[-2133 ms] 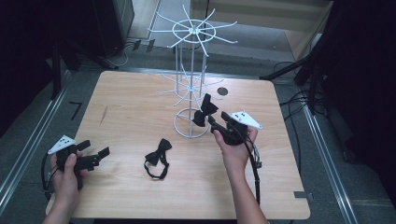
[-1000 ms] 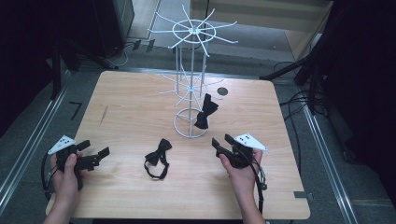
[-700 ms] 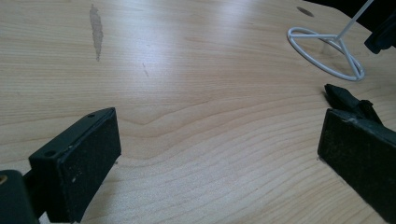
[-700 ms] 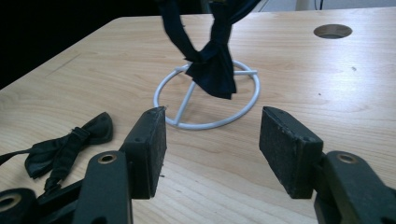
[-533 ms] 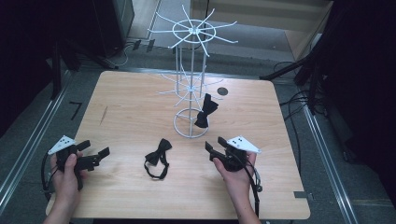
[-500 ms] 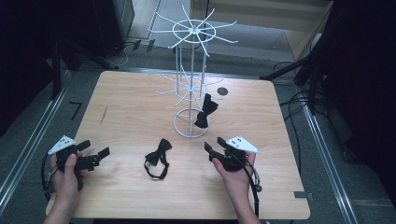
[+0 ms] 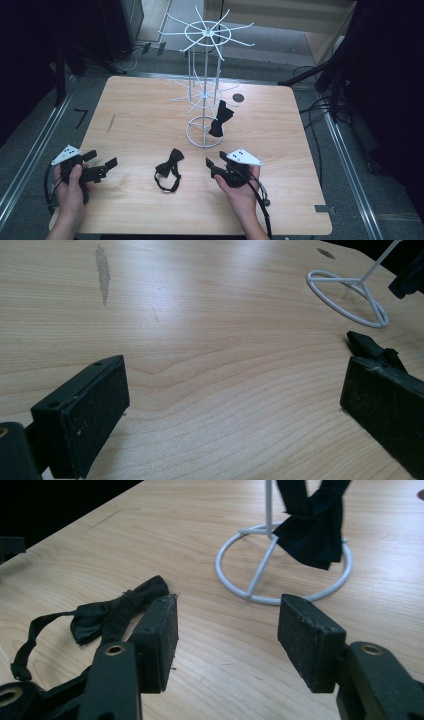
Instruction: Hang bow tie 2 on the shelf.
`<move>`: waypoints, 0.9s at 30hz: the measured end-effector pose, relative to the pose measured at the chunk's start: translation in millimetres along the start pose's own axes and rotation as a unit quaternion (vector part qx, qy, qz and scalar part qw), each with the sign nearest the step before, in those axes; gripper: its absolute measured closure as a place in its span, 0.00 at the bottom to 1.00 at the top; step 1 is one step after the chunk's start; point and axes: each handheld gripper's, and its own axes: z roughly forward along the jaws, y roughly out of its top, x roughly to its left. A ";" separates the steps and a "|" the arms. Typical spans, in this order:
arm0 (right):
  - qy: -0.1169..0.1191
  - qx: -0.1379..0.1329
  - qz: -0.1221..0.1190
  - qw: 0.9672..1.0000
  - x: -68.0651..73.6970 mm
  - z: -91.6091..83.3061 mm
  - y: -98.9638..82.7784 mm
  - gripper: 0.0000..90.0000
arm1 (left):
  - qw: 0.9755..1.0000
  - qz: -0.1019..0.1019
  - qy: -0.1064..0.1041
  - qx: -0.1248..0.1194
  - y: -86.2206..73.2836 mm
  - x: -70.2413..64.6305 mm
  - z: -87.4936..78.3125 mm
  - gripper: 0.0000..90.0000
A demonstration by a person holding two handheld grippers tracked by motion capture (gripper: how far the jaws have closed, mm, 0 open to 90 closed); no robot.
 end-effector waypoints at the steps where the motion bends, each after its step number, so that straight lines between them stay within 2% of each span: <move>1: 0.002 0.001 -0.002 1.000 1.5 1.4 -0.3 0.47 | 1.000 0.000 0.000 0.000 0.0 0.0 0.1 0.00; 14: 0.018 0.017 -0.012 1.000 16.8 10.9 -6.3 0.47 | 1.000 0.001 0.001 0.001 0.1 -0.3 0.1 0.00; 27: 0.037 0.032 -0.012 0.999 27.6 20.3 -12.1 0.50 | 1.000 0.001 0.001 0.001 0.1 -0.3 0.1 0.00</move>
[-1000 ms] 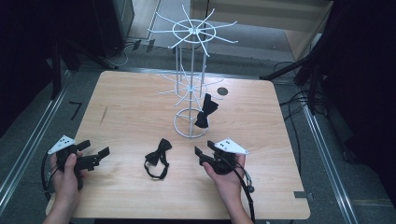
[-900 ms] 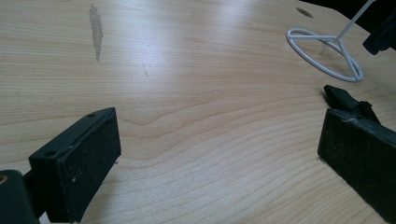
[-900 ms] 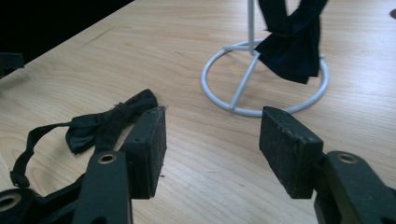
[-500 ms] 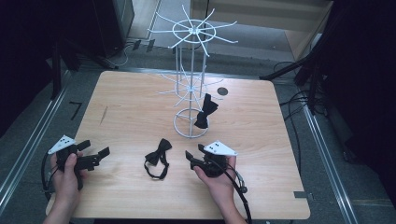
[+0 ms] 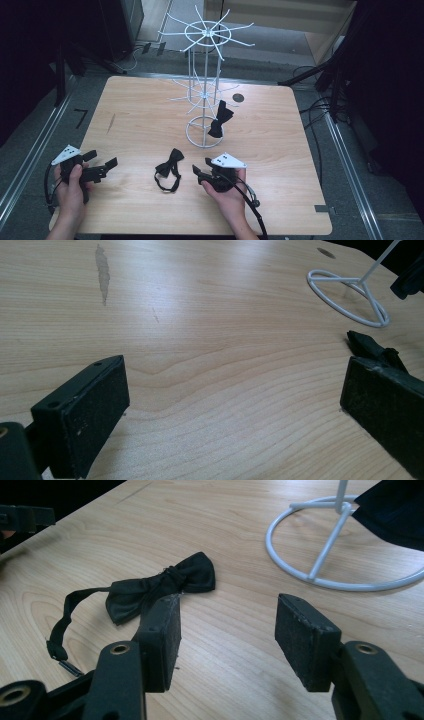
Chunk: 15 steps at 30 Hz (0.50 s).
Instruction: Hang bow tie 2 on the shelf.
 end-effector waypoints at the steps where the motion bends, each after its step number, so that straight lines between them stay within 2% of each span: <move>1: 0.001 0.001 -0.001 1.000 1.6 1.7 -0.7 0.50 | 1.000 0.000 0.000 0.000 0.0 0.0 0.0 0.00; 15: 0.016 0.016 0.000 1.000 11.0 10.4 -5.1 0.54 | 1.000 0.000 0.000 0.000 0.0 0.0 0.1 0.00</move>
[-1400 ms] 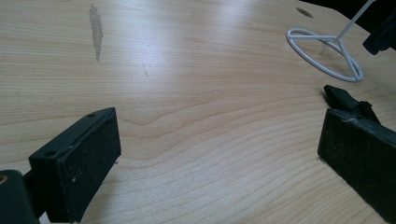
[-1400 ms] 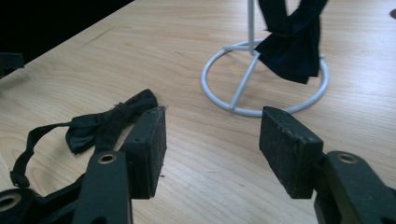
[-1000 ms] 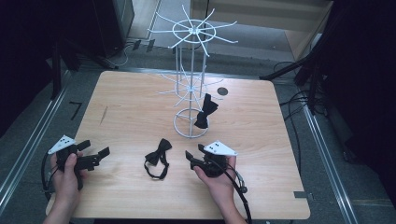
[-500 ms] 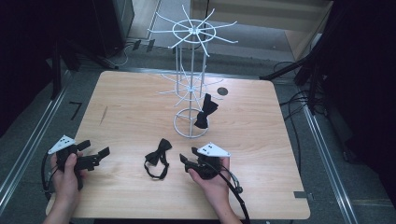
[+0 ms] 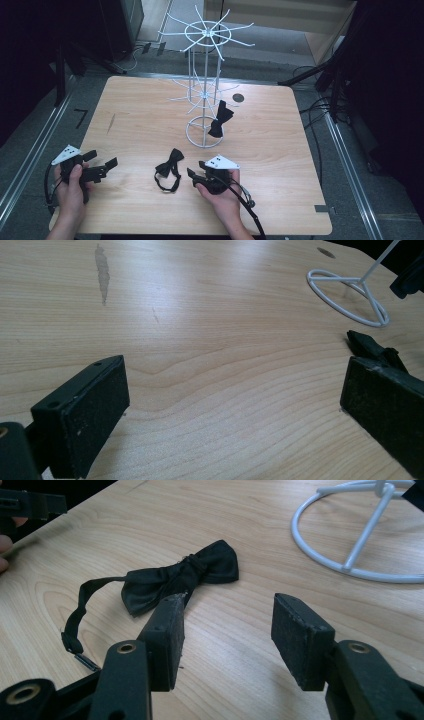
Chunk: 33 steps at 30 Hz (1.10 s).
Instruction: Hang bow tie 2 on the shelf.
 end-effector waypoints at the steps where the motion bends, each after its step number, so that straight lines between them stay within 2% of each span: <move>1: 0.000 0.000 0.000 1.000 0.0 0.0 0.0 0.54 | 1.000 0.000 0.000 0.000 0.0 0.0 0.0 0.00; 15: 0.025 0.015 -0.014 0.999 14.5 13.1 -3.2 0.62 | 1.000 0.001 -0.001 0.001 0.1 0.1 0.1 0.00; 26: 0.024 0.029 -0.027 0.999 23.2 26.0 -6.0 0.67 | 1.000 0.003 0.000 0.001 0.1 -0.5 0.3 0.00; 33: 0.023 0.047 -0.035 0.998 28.0 32.2 -5.7 0.73 | 1.000 0.003 0.000 0.001 0.1 -0.5 0.4 0.00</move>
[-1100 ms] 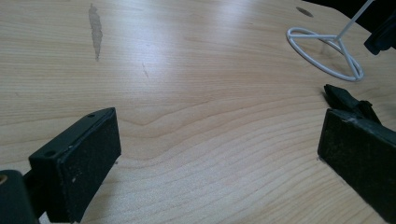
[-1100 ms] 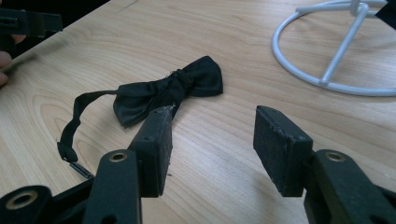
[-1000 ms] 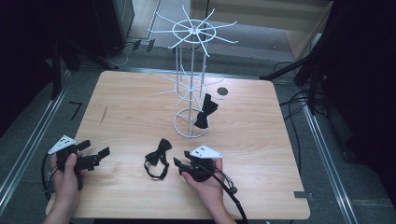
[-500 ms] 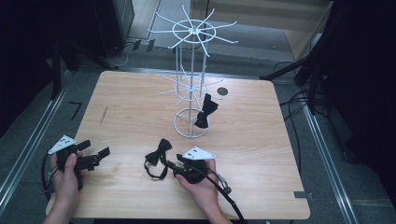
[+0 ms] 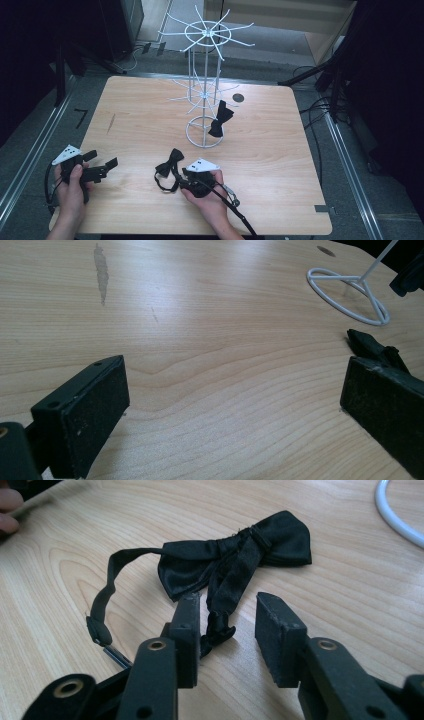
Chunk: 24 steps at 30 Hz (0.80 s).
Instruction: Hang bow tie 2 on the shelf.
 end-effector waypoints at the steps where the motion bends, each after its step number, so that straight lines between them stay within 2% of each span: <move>1: -0.004 0.007 -0.003 1.000 0.3 0.6 0.2 0.73 | 1.000 0.000 0.000 0.000 0.0 0.0 -0.1 0.00; 4: -0.009 0.019 -0.011 1.000 1.5 2.2 0.6 0.74 | 1.000 0.000 0.000 0.000 0.0 0.0 -0.1 0.00; 5: -0.023 0.022 -0.029 0.999 1.7 2.4 1.0 0.77 | 1.000 0.001 0.000 0.000 0.0 0.0 -0.1 0.00; 6: -0.031 0.023 -0.035 0.999 1.0 2.0 1.1 0.80 | 1.000 0.001 0.000 0.000 0.0 0.0 -0.2 0.00; 9: -0.038 0.024 -0.030 0.999 -4.2 -0.8 0.5 0.87 | 1.000 0.001 0.000 0.000 -0.1 0.1 -0.3 0.00; 17: -0.055 0.026 -0.033 0.998 -18.4 -11.4 -2.3 0.90 | 1.000 0.001 0.000 0.000 0.0 0.2 -0.3 0.00; 18: -0.066 0.025 -0.037 0.997 -22.6 -15.2 -3.3 0.91 | 1.000 0.000 0.000 -0.001 0.0 0.2 -0.3 0.00; 20: -0.067 0.021 -0.035 0.997 -23.5 -16.6 -3.9 0.91 | 1.000 -0.001 -0.001 -0.001 0.0 0.3 -0.3 0.00; 22: -0.072 0.012 -0.040 0.997 -26.0 -21.8 -3.8 0.91 | 1.000 -0.001 -0.001 -0.001 0.0 0.5 -0.3 0.00; 23: -0.077 -0.004 -0.048 0.996 -27.6 -27.7 -1.6 0.91 | 1.000 -0.002 -0.001 -0.001 0.0 0.6 -0.2 0.00; 24: -0.077 -0.004 -0.048 0.996 -27.6 -27.7 -1.6 0.91 | 1.000 -0.002 -0.001 -0.001 0.0 0.6 -0.2 0.00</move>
